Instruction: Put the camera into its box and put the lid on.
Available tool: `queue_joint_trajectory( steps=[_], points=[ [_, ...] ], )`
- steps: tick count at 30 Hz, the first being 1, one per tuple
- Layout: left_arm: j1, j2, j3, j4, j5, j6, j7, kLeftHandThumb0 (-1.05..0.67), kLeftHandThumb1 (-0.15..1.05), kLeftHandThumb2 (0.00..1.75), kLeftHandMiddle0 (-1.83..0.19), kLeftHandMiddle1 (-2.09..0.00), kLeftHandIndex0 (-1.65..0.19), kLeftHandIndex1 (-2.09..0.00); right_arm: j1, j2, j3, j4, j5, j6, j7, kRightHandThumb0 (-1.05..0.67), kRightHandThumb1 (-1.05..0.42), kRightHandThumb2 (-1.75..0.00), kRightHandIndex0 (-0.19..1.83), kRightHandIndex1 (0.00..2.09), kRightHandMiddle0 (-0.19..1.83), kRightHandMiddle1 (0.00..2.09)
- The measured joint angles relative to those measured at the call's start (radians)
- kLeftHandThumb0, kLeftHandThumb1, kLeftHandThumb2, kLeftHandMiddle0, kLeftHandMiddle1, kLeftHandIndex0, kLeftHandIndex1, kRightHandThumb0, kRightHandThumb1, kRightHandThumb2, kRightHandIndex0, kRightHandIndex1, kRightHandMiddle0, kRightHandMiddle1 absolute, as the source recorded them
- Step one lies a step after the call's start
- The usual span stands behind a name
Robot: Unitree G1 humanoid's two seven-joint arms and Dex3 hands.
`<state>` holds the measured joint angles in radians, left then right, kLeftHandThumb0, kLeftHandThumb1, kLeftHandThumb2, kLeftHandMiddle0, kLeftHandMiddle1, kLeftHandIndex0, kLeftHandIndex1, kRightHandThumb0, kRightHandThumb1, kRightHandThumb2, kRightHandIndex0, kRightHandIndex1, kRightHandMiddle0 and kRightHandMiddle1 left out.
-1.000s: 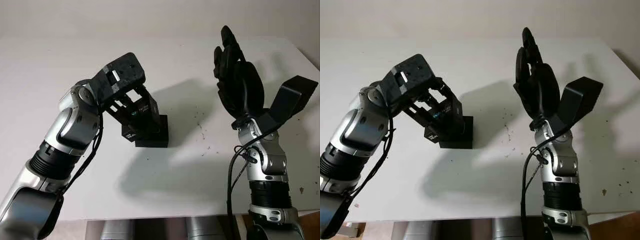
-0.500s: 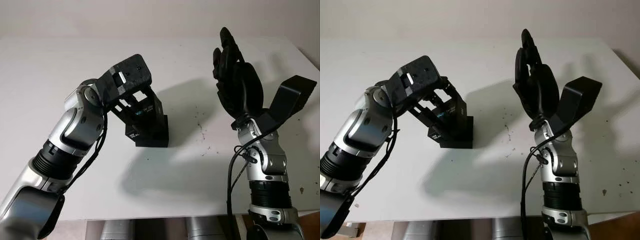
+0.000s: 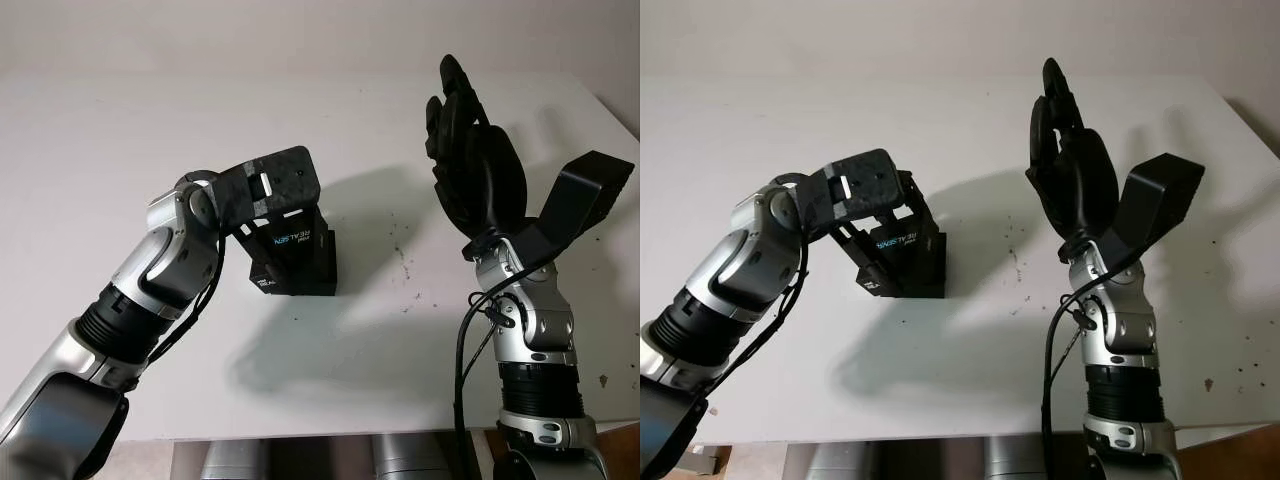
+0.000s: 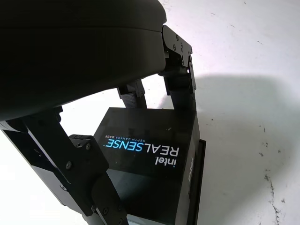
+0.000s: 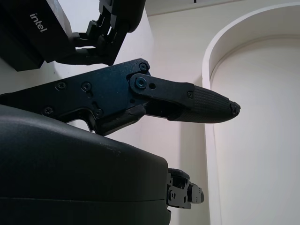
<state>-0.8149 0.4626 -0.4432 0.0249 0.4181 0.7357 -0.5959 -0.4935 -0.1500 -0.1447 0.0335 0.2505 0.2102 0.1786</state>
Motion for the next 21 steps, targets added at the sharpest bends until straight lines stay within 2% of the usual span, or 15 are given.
queue_joint_trajectory(
  steps=[11,17,21],
  points=[
    [-0.003,-0.032,-0.011,0.015,0.039,0.029,-0.014,-0.17,0.96,0.05,-0.36,-1.51,-0.35,-1.34,0.0,0.0,-0.001,-0.001,0.0,0.006,0.001,-0.78,-1.05,-0.59,-0.19,0.05,-0.13,0.06],
    [-0.021,-0.056,-0.012,0.026,0.052,0.07,-0.015,-0.16,0.97,0.05,-0.41,-1.49,-0.35,-1.32,0.0,0.0,0.0,-0.001,0.0,0.005,0.0,-0.77,-1.05,-0.59,-0.19,0.05,-0.13,0.05],
    [-0.031,-0.063,-0.012,0.036,0.056,0.08,-0.015,-0.17,0.96,0.05,-0.31,-1.5,-0.34,-1.36,0.0,0.001,0.002,-0.001,0.0,0.005,0.0,-0.78,-1.05,-0.58,-0.19,0.05,-0.13,0.05]
  ],
)
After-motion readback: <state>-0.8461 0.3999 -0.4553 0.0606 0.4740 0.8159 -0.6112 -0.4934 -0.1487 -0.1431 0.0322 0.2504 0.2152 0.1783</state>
